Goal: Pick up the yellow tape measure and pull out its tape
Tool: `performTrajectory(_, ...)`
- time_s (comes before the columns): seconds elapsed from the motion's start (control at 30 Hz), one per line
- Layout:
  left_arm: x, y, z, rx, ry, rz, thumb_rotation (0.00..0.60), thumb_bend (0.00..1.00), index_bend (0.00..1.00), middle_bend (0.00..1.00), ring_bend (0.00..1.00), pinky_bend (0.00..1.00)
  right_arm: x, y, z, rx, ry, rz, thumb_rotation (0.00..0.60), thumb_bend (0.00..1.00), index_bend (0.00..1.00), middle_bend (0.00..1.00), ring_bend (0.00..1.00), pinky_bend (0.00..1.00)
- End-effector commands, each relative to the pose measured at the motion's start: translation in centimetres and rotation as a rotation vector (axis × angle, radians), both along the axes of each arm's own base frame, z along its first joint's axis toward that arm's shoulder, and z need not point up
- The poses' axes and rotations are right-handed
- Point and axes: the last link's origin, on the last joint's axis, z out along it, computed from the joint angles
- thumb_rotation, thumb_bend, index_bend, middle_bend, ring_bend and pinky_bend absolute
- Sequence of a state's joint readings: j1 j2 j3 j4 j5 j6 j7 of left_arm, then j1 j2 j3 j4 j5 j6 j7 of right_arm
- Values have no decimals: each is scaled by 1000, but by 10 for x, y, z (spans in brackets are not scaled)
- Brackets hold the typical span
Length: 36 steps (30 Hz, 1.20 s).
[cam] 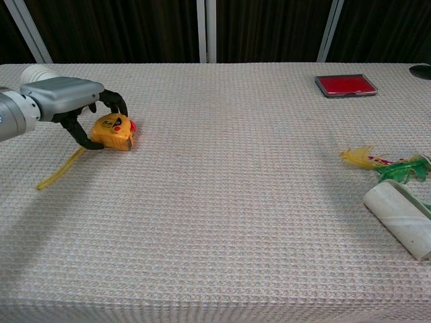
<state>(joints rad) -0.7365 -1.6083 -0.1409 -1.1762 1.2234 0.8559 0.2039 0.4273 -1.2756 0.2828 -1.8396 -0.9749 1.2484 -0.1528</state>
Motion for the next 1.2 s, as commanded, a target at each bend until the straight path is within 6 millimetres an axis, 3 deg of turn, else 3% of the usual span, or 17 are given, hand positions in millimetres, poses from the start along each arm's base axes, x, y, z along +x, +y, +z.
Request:
performTrajectory(0.03, 2, 0, 0, -3, -27, 11, 600, 246, 369, 352, 226, 321, 0, 0, -1, 4, 4, -2, 600, 222, 0, 0, 0, 0)
performTrajectory(0.17, 4, 0, 1, 0, -63, 29, 600, 251, 418, 402, 263, 350, 0, 0, -2, 8, 2, -4, 600, 226, 0, 0, 0, 0)
performTrajectory(0.4, 10, -1, 5, 14, -247, 129, 600, 300, 597, 572, 401, 496, 0, 1, -4, 15, 5, 0, 600, 229, 0, 0, 0, 0)
performTrajectory(0.6, 28, -4, 8, 36, -442, 178, 600, 302, 655, 629, 453, 550, 14, 0, -15, 45, -10, 46, 600, 229, 0, 0, 0, 0)
performTrajectory(0.7, 47, -3, 7, 67, -511, 175, 600, 294, 679, 652, 475, 576, 33, -2, -24, 72, -34, 83, 600, 225, 0, 0, 0, 0)
performTrajectory(0.97, 106, -3, -5, 16, -787, 354, 600, 303, 694, 663, 483, 581, 113, -19, -50, 58, 9, 203, 600, 206, 23, 0, 0, 0)
performTrajectory(1.2, 144, -5, -11, -13, -841, 381, 600, 309, 694, 662, 484, 580, 156, -37, -70, 80, 33, 182, 600, 207, 95, 0, 0, 0)
